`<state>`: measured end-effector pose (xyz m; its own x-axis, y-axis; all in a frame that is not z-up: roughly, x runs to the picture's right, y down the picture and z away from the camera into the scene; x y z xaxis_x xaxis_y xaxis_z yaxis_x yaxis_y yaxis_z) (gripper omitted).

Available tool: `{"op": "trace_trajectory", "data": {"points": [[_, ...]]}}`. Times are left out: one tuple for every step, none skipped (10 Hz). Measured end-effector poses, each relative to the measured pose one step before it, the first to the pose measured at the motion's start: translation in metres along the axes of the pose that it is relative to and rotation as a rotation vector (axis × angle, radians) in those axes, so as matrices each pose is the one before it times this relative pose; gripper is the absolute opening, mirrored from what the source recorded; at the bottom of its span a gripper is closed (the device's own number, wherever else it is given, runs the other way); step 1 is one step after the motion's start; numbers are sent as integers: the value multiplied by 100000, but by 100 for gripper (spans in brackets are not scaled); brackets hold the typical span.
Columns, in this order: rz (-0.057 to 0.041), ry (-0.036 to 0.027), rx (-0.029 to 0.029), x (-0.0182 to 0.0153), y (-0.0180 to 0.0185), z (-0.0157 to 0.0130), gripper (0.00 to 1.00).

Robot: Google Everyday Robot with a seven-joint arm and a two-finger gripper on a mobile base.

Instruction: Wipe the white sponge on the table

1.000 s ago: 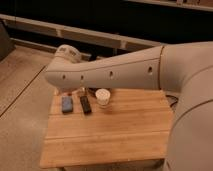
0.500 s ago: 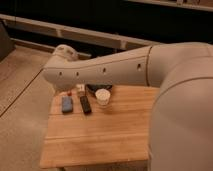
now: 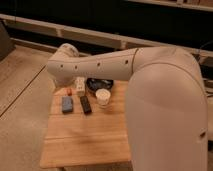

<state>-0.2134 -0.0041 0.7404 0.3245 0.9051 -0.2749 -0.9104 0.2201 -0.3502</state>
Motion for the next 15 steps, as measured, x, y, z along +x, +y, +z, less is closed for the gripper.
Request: {"op": "trace_trajectory", "data": {"points": [[262, -82, 176, -23, -209, -33, 65], [-289, -110, 61, -24, 59, -72, 65], [-777, 628, -177, 122, 14, 158, 65], [-519, 1366, -420, 269, -108, 464, 65], [-945, 2696, -383, 503, -57, 1066, 65], [-955, 4510, -971, 813, 432, 1619, 65], [-861, 4340, -568, 582, 317, 1666, 65], [-420, 3142, -250, 198, -20, 1397, 65], [177, 4069, -377, 80, -220, 1698, 65], [429, 4027, -598, -470, -252, 1789, 65], [323, 1721, -48, -568, -300, 912, 65], [451, 1549, -62, -977, -425, 975, 65], [-180, 1110, -510, -1472, -284, 1187, 65], [-534, 62, -683, -730, 117, 466, 65], [-1232, 217, -1125, -971, 409, 821, 65]]}}
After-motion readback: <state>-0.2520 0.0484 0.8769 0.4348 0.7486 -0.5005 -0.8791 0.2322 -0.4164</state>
